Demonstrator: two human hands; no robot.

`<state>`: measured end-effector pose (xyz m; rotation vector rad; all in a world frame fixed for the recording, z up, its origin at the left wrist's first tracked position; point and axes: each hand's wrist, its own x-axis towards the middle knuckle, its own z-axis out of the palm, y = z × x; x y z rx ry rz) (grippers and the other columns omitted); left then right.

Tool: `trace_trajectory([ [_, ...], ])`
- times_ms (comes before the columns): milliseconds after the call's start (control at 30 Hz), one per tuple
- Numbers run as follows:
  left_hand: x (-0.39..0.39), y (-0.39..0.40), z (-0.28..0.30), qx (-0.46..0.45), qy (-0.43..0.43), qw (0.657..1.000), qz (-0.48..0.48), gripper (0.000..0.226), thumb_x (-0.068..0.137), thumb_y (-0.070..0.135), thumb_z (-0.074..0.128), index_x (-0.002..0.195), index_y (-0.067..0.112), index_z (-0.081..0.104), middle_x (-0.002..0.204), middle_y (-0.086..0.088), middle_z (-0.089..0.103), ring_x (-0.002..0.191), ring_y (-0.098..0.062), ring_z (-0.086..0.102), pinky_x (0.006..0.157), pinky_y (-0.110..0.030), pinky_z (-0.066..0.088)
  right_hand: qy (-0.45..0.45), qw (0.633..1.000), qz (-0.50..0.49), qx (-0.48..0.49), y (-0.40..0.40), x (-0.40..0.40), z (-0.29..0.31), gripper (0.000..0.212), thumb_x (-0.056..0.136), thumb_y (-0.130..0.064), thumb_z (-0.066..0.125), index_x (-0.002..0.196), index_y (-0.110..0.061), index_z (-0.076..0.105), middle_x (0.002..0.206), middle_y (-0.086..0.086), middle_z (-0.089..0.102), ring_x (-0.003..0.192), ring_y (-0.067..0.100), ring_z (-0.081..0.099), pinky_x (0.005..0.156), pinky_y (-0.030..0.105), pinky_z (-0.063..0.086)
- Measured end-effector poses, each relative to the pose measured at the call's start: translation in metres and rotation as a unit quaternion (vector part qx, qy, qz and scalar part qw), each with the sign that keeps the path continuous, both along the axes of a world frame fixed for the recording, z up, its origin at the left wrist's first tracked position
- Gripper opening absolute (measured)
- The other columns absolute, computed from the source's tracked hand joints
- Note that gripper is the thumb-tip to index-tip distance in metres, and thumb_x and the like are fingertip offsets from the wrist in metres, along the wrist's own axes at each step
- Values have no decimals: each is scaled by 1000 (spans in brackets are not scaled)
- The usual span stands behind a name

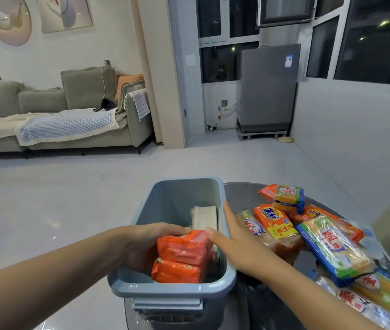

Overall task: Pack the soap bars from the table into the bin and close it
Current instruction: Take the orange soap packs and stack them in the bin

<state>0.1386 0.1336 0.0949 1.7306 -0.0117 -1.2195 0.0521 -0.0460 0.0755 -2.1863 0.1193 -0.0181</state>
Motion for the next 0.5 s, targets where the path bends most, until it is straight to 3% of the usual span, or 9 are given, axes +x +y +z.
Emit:
trace_trajectory([
  [100, -3, -8, -4, -3, 31, 1000, -3, 31, 81, 42, 61, 86, 13, 69, 85, -7, 73, 81, -20, 68, 87, -33, 50, -3, 1000, 1, 14, 1, -1, 0, 76, 93, -45, 42, 146, -34, -11, 156, -3, 14, 139, 19, 24, 107, 32, 29],
  [233, -11, -21, -15, -46, 73, 995, 39, 29, 96, 30, 46, 101, 5, 61, 81, -10, 76, 71, -20, 74, 68, -31, 59, 2, 999, -1, 32, 0, -1, -1, 72, 95, -44, 39, 145, -35, -12, 156, -5, 10, 141, 17, 21, 108, 30, 26],
  [333, -16, -24, -21, -33, 72, 996, 38, 28, 98, 24, 45, 110, 2, 57, 83, -10, 76, 78, -21, 72, 80, -35, 53, -8, 999, -2, 44, -3, -1, -3, 66, 96, -42, 35, 146, -37, -8, 156, -10, 10, 140, 10, 17, 101, 22, 22],
  [500, -7, -23, -26, 10, 77, 997, -26, 24, 97, 17, 45, 111, 1, 55, 95, -11, 71, 99, -25, 62, 103, -40, 40, -5, 999, 0, 48, -4, -1, -6, 65, 96, -43, 33, 146, -37, -9, 156, -14, 5, 141, 8, 14, 100, 21, 19],
])
